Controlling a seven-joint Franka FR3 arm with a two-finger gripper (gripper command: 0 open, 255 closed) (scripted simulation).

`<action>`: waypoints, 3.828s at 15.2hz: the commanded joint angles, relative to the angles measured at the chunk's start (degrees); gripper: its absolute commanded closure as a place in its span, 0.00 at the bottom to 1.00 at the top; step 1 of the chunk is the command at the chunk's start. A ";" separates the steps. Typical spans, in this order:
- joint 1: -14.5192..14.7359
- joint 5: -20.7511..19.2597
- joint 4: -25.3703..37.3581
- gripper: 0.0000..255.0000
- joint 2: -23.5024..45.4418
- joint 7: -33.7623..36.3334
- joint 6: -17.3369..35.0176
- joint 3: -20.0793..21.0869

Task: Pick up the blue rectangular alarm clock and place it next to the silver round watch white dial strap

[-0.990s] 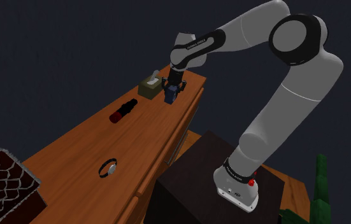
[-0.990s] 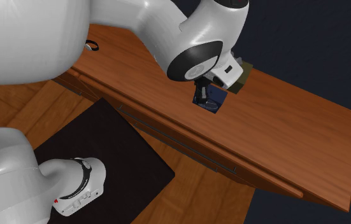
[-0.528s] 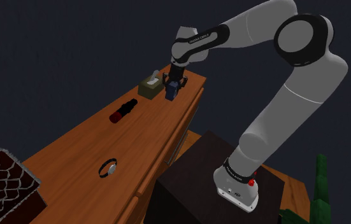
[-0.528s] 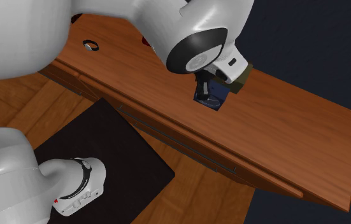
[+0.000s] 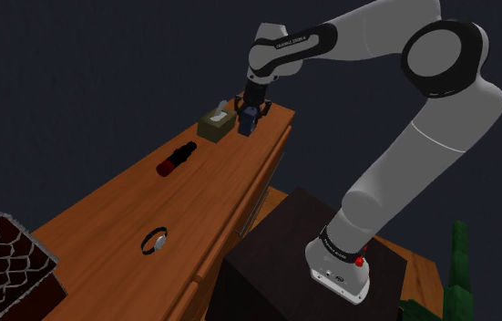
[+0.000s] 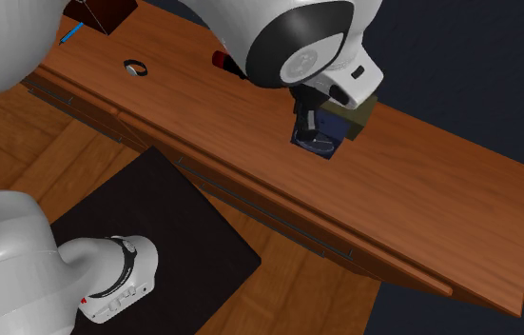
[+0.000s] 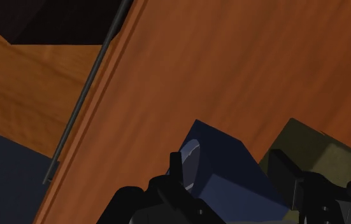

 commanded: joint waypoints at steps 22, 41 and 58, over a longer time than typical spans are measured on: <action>1.17 0.24 10.93 1.00 -4.95 2.67 -15.86 1.47; 12.60 1.50 14.32 1.00 -2.29 29.20 -16.19 16.94; 23.85 -5.84 32.42 1.00 14.80 51.31 -18.73 26.50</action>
